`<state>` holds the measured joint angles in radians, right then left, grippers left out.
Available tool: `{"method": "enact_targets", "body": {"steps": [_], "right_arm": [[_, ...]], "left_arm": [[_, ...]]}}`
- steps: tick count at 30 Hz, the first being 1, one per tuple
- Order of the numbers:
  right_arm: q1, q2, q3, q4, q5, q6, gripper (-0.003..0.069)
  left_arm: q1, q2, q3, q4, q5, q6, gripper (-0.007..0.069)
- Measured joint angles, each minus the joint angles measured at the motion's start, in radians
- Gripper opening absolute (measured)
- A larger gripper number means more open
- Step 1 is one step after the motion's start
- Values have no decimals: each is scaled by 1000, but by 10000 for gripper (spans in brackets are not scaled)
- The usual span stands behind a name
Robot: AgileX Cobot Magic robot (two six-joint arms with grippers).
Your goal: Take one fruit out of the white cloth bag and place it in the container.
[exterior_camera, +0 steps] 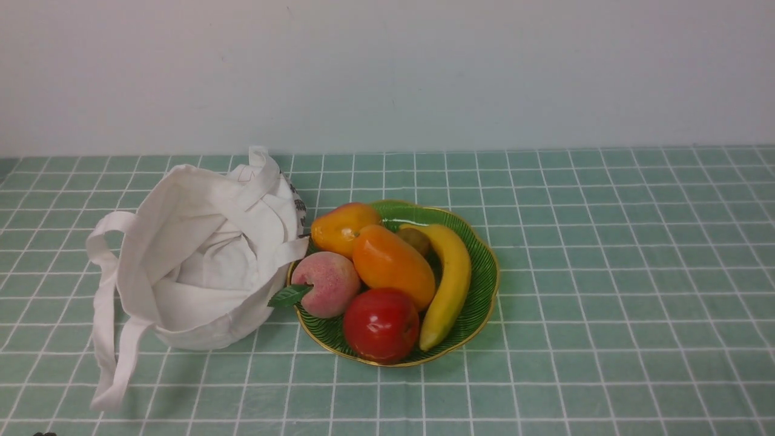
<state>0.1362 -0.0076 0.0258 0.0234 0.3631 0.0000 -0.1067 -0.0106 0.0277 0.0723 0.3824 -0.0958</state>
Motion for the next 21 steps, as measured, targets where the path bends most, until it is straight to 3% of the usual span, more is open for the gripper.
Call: {"method": "enact_targets", "body": {"steps": [21], "right_arm": [[0,0,0,0,0,0,-15]], "left_arm": [[0,0,0,2,2,32,-8]]}}
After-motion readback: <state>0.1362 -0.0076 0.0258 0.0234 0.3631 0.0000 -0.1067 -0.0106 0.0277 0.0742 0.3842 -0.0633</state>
